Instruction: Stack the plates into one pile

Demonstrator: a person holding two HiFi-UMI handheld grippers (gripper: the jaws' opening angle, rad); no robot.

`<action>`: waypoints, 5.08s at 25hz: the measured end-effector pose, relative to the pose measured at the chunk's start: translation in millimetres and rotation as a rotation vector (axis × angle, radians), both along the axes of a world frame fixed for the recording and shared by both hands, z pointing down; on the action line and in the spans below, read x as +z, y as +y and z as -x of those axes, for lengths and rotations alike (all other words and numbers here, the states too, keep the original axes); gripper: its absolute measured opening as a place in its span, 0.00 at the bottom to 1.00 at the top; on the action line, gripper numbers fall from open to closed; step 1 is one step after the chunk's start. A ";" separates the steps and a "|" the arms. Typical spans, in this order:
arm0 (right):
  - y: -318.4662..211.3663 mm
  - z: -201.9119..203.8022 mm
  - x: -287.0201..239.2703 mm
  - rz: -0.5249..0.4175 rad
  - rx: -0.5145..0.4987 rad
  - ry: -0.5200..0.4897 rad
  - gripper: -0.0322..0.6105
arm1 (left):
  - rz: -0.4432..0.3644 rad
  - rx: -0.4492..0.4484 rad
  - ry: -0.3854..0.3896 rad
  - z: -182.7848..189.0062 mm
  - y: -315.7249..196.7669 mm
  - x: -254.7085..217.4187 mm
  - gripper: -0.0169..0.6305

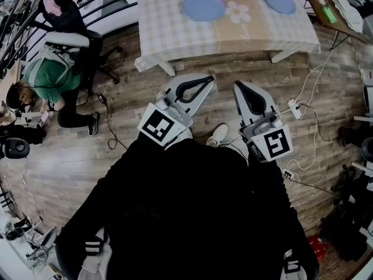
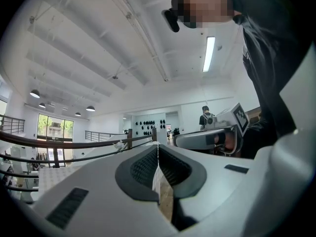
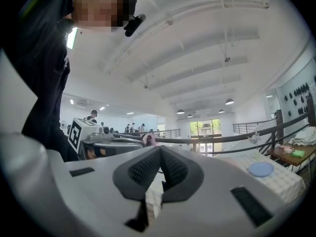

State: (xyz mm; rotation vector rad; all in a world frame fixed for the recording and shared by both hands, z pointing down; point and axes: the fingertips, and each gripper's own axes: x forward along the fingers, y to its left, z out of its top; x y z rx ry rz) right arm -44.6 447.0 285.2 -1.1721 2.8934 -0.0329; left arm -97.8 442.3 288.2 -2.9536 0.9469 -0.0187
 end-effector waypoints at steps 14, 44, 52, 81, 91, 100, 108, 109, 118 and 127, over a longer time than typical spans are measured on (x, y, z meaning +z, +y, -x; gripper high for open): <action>-9.1 -38.4 -0.1 -0.011 -0.023 -0.031 0.06 | 0.004 -0.003 -0.013 -43.2 -10.4 1.7 0.06; -104.0 -126.2 14.9 -0.006 -0.046 0.004 0.06 | 0.005 -0.025 -0.001 -132.6 -103.6 15.5 0.06; -204.4 -114.0 25.8 0.018 -0.053 0.049 0.06 | 0.025 -0.011 0.030 -128.9 -206.4 26.3 0.06; -478.8 -50.1 39.3 0.097 -0.086 0.098 0.06 | 0.081 0.001 0.067 -81.6 -477.4 33.5 0.06; -516.4 -78.3 54.8 0.102 -0.143 0.117 0.06 | 0.075 -0.081 0.046 -96.1 -507.4 35.6 0.06; -571.4 -103.7 64.4 0.111 -0.191 0.112 0.06 | 0.073 -0.169 0.039 -117.9 -563.4 46.5 0.06; -618.6 -128.6 96.0 0.193 -0.147 0.145 0.06 | 0.088 -0.201 0.037 -134.9 -600.5 65.1 0.06; -624.3 -132.4 101.9 0.198 -0.142 0.152 0.06 | 0.094 -0.203 0.035 -137.4 -605.0 68.3 0.06; -673.1 -161.0 162.3 0.283 -0.045 0.224 0.06 | 0.116 -0.222 -0.006 -157.3 -639.6 103.9 0.06; -722.6 -181.7 230.6 0.377 0.040 0.273 0.08 | 0.135 -0.271 -0.020 -164.0 -671.4 136.0 0.06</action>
